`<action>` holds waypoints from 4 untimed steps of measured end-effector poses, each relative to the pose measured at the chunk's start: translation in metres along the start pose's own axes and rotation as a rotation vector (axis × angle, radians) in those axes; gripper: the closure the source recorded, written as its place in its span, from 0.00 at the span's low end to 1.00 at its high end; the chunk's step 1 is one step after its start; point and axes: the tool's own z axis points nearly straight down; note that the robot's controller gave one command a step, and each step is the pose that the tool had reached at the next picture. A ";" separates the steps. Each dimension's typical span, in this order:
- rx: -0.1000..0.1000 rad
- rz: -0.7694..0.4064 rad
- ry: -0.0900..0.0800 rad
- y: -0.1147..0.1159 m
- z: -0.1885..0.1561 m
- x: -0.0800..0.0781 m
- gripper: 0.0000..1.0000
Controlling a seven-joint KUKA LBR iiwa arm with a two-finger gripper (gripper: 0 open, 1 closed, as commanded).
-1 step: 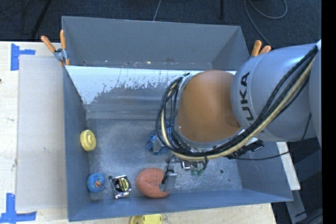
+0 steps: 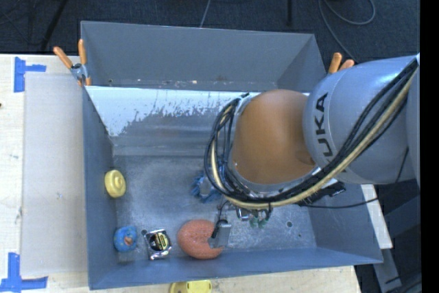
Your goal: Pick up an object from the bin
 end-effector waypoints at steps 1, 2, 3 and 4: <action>-0.001 -0.044 -0.006 -0.005 0.054 0.001 0.00; 0.000 -0.322 0.002 -0.010 0.095 -0.007 1.00; 0.000 -0.321 0.002 -0.010 0.095 -0.007 1.00; 0.000 -0.307 -0.001 -0.036 -0.006 0.001 1.00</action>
Offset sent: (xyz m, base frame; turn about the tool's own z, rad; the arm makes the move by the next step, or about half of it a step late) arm 0.0074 -0.0101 -0.0945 -0.3251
